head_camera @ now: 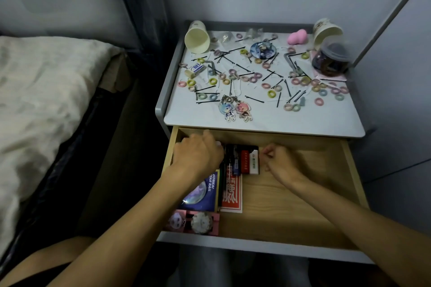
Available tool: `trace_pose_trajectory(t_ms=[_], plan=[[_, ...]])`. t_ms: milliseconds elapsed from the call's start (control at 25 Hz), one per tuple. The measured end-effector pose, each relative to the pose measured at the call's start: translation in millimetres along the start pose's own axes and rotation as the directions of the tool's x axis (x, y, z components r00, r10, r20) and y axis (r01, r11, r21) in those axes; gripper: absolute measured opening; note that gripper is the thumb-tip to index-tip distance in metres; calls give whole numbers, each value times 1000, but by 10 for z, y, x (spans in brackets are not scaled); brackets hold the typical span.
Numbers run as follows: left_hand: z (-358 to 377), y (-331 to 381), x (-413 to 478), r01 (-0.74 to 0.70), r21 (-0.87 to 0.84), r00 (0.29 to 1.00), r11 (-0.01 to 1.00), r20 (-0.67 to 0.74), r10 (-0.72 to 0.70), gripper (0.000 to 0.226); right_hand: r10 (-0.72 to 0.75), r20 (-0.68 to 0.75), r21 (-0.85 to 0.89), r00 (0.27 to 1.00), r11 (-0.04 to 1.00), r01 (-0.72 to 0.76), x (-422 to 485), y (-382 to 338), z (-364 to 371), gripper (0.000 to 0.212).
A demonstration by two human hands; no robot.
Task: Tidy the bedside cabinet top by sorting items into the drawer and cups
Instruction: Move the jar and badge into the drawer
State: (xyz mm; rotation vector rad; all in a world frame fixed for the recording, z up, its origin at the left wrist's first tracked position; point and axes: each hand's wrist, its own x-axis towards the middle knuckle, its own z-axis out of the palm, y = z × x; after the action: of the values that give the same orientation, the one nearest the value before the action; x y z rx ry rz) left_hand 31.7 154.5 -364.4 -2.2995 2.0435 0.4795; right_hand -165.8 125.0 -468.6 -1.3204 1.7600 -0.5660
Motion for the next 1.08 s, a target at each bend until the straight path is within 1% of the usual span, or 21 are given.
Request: trace_pose_trajectory(t_ms=[80, 160, 200, 240, 320, 360, 440, 480, 520, 640, 720, 760, 800, 880, 920, 1040, 1080], plan=[[-63, 114, -17, -99, -77, 992, 992, -83, 92, 29, -111, 25, -98, 994, 989, 113, -203, -141, -191, 18], [-138, 193, -21, -177, -194, 980, 965, -124, 155, 23, -238, 53, -162, 970, 956, 244, -411, -323, -425, 11], [-178, 229, -12, -202, -262, 975, 944, -142, 170, 20, -300, 40, -183, 953, 936, 302, -489, -405, -569, 10], [-220, 254, 5, -217, -336, 972, 916, -165, 170, 17, -358, 4, -204, 934, 914, 351, -504, -479, -718, 9], [-303, 295, 59, -214, -502, 973, 838, -188, 136, 10, -456, -116, -265, 882, 870, 415, -364, -631, -1023, 9], [-340, 329, 100, -205, -589, 976, 782, -187, 116, 8, -489, -183, -302, 853, 853, 425, -226, -705, -1173, 13], [-428, 464, 240, -186, -711, 981, 678, -176, 85, 7, -523, -309, -385, 795, 833, 398, 160, -837, -1474, 29], [-471, 553, 335, -184, -744, 982, 643, -172, 82, 9, -512, -355, -419, 782, 835, 356, 368, -891, -1602, 40], [-517, 662, 454, -188, -757, 981, 625, -170, 90, 12, -474, -390, -431, 790, 851, 298, 559, -936, -1724, 52], [-637, 979, 889, -197, -747, 980, 635, -177, 95, 23, -332, -430, -391, 839, 907, 158, 984, -985, -1931, 83], [-683, 1126, 1208, -189, -740, 980, 645, -179, 82, 28, -288, -397, -345, 872, 927, 149, 1184, -946, -1958, 95], [-684, 1208, 1402, -186, -724, 980, 664, -180, 79, 31, -289, -388, -321, 875, 932, 166, 1271, -905, -1982, 99], [-672, 1278, 1594, -188, -681, 979, 708, -185, 82, 34, -307, -386, -297, 870, 934, 197, 1360, -852, -2004, 103], [-627, 1355, 1985, -188, -531, 975, 826, -204, 91, 40, -358, -388, -269, 849, 925, 267, 1434, -785, -2029, 106], [-593, 1394, 2179, -178, -463, 975, 868, -201, 93, 43, -387, -405, -256, 828, 918, 303, 1426, -778, -2047, 105], [-536, 1461, 2609, -162, -257, 977, 953, -177, 118, 47, -499, -460, -177, 734, 862, 475, 1264, -807, -2033, 103], [-519, 1480, 2707, -157, -189, 977, 969, -173, 124, 49, -523, -460, -139, 717, 840, 524, 1186, -817, -2013, 104]])
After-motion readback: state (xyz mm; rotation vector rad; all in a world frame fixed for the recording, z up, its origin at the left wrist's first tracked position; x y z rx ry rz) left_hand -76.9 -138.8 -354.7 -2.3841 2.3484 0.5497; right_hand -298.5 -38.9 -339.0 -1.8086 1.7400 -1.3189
